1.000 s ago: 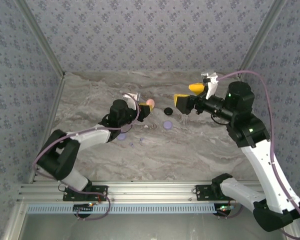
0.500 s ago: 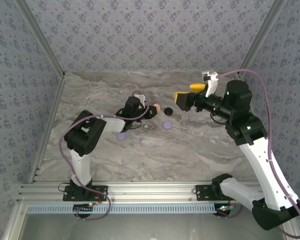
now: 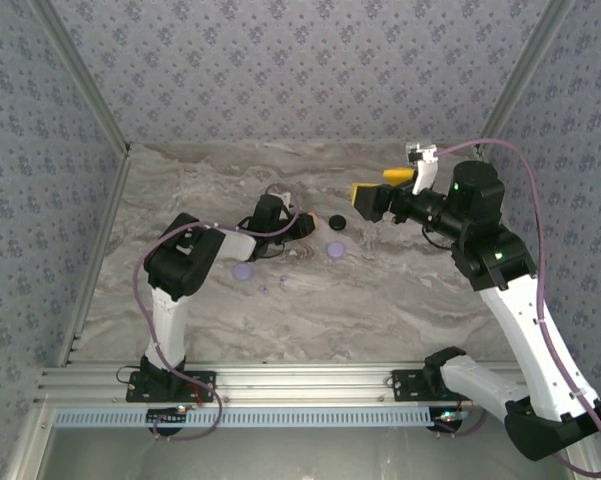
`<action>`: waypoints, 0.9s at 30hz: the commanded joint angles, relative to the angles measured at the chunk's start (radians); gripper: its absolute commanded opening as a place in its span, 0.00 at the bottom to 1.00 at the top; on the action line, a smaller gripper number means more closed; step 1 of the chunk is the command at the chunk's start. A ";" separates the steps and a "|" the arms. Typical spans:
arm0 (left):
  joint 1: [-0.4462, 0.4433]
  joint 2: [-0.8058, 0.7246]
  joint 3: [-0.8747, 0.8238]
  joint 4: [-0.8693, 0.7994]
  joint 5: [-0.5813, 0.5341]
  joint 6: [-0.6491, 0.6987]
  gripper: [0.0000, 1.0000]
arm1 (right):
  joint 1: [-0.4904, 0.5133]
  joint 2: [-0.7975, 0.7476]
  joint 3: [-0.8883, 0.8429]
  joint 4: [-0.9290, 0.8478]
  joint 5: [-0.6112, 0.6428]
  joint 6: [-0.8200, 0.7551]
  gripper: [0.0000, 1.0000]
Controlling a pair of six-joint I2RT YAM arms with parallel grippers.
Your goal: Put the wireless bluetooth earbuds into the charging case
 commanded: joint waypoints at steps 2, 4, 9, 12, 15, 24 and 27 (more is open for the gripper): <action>0.006 0.002 0.019 -0.031 -0.004 0.025 0.42 | -0.008 -0.014 -0.001 -0.007 0.020 -0.004 1.00; 0.007 -0.005 0.012 -0.037 -0.012 0.031 0.48 | -0.008 -0.013 -0.002 -0.010 0.024 -0.006 1.00; 0.026 -0.062 -0.025 -0.054 -0.042 0.062 0.57 | -0.007 -0.011 -0.010 -0.020 0.040 -0.020 1.00; 0.039 -0.132 -0.065 -0.073 -0.070 0.097 0.62 | -0.008 -0.009 -0.029 -0.016 0.063 -0.024 1.00; 0.055 -0.218 -0.104 -0.099 -0.098 0.133 0.66 | -0.004 0.004 -0.060 0.007 0.060 -0.036 1.00; 0.147 -0.497 -0.231 -0.169 -0.148 0.180 0.75 | 0.125 0.152 -0.092 -0.024 0.122 -0.259 1.00; 0.188 -0.593 -0.284 -0.195 -0.161 0.182 0.78 | 0.196 0.218 -0.148 -0.013 0.152 -0.417 1.00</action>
